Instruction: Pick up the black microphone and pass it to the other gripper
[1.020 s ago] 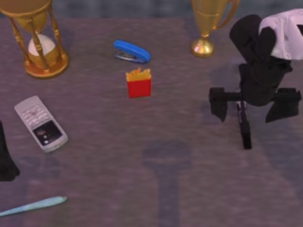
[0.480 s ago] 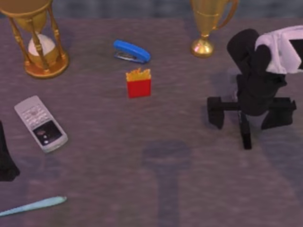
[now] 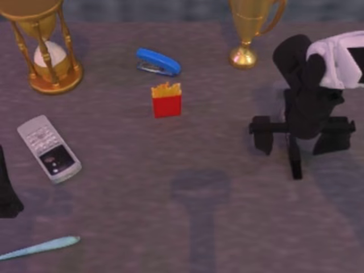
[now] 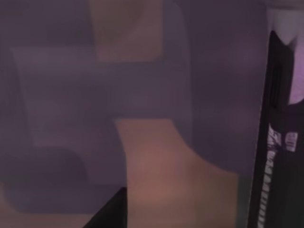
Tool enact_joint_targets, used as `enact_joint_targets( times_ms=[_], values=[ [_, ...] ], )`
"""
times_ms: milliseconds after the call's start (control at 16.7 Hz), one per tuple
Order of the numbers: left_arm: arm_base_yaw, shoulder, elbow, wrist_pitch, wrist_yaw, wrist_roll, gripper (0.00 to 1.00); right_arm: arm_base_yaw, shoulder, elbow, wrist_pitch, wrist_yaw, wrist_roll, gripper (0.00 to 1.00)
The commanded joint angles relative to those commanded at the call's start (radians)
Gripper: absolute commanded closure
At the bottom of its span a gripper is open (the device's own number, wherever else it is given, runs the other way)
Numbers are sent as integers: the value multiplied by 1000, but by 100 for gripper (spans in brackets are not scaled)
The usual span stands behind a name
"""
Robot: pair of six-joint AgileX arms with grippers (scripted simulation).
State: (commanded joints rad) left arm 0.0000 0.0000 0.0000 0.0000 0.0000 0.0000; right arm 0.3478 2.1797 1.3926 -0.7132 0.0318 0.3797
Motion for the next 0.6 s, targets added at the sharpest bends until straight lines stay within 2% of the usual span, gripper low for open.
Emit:
enact_joint_targets(
  times_ms=[300,600],
  values=[
    [0,0,0,0,0,0,0,0,0,0,0,0,0,98],
    [0,0,0,0,0,0,0,0,0,0,0,0,0,100]
  ],
)
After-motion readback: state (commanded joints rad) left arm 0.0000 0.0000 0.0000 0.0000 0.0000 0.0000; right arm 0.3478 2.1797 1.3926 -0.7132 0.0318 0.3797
